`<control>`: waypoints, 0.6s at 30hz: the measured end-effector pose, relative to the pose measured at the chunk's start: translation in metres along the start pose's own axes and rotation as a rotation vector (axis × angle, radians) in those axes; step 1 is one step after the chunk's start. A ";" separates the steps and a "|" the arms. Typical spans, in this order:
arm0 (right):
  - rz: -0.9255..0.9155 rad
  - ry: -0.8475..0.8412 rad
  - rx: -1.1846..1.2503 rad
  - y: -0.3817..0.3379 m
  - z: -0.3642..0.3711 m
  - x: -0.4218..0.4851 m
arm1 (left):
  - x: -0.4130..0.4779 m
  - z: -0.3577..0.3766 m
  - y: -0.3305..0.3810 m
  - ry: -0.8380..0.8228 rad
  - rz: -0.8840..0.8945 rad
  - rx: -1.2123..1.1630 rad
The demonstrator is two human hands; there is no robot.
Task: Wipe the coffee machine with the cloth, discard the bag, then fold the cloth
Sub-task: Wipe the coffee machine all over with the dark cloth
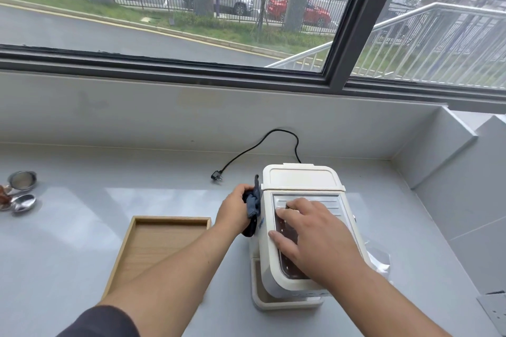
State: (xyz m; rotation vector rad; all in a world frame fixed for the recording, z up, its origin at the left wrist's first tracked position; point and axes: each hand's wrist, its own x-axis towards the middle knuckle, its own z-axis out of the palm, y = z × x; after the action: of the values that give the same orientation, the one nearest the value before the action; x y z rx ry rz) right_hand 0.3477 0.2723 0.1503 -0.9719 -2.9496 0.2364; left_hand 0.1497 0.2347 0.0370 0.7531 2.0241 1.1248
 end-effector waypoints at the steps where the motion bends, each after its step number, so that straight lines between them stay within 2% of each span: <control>1: -0.001 0.001 0.000 0.000 0.000 0.000 | 0.000 0.003 -0.007 -0.007 -0.012 0.036; 12: -0.007 0.019 0.012 -0.001 0.001 0.001 | -0.016 0.035 -0.074 -0.094 -0.173 0.431; 18: -0.009 0.013 0.014 -0.003 0.000 0.000 | -0.052 0.042 -0.085 -0.144 -0.240 0.239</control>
State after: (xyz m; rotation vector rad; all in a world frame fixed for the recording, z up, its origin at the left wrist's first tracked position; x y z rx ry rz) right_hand 0.3461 0.2701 0.1509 -0.9552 -2.9358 0.2487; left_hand 0.2005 0.1766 -0.0386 0.6642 2.0823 0.6820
